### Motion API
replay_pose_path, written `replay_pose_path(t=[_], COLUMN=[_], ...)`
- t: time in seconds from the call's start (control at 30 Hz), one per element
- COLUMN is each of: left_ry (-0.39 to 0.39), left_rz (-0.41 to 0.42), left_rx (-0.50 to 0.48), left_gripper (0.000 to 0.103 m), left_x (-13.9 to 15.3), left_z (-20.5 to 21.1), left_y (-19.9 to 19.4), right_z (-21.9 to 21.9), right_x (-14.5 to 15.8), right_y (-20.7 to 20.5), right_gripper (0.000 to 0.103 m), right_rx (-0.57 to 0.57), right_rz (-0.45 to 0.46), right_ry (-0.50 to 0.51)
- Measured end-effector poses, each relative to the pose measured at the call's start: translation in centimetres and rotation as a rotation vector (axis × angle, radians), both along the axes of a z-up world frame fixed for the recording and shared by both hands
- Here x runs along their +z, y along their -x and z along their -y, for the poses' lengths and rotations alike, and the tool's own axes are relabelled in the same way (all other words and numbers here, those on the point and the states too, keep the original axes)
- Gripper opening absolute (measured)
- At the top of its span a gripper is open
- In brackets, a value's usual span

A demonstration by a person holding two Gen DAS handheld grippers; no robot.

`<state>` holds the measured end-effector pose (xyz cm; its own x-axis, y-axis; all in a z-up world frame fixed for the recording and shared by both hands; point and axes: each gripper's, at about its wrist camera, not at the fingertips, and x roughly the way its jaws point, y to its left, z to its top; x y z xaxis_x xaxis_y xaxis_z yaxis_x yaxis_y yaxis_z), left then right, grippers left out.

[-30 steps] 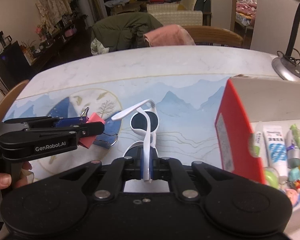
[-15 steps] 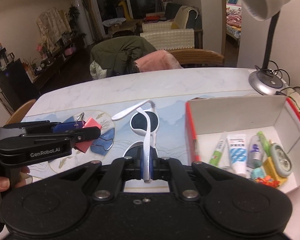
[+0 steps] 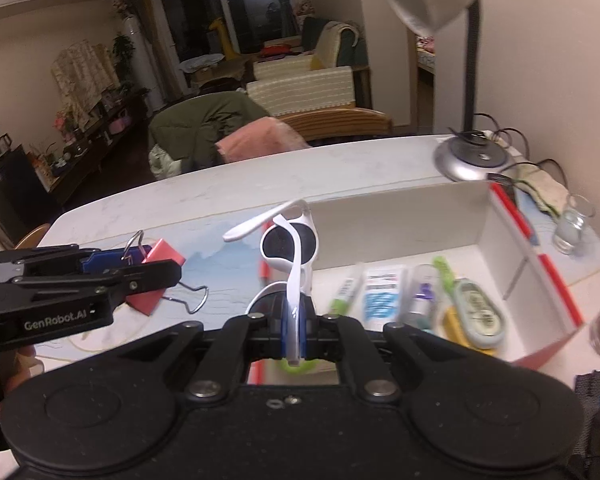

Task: Organize rigid objects
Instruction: 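Carry the binder clip and sunglasses with both grippers into the shoebox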

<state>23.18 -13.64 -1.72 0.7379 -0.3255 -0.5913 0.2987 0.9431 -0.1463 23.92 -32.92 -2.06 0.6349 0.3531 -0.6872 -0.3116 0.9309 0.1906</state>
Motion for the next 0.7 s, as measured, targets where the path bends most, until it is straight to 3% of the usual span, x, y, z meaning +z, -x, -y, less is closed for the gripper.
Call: replay_pose_path(t=[0.37, 0.7], left_ry=[-0.054, -0.144], left_rz=[-0.029, -0.12], left_rx=[-0.062, -0.085], left_gripper=[0.034, 0.034], left_x=[-1.0, -4.1], left_z=[7.0, 11.4], left_y=[-3.8, -9.5], right_z=[7.0, 10.1], right_x=[-1.5, -3.8], right_y=[-2.1, -4.5], right_gripper=[0.004, 0.004], right_rx=[-0.064, -0.08], right_rz=[-0.016, -0.048], right_ry=[0.014, 0.056])
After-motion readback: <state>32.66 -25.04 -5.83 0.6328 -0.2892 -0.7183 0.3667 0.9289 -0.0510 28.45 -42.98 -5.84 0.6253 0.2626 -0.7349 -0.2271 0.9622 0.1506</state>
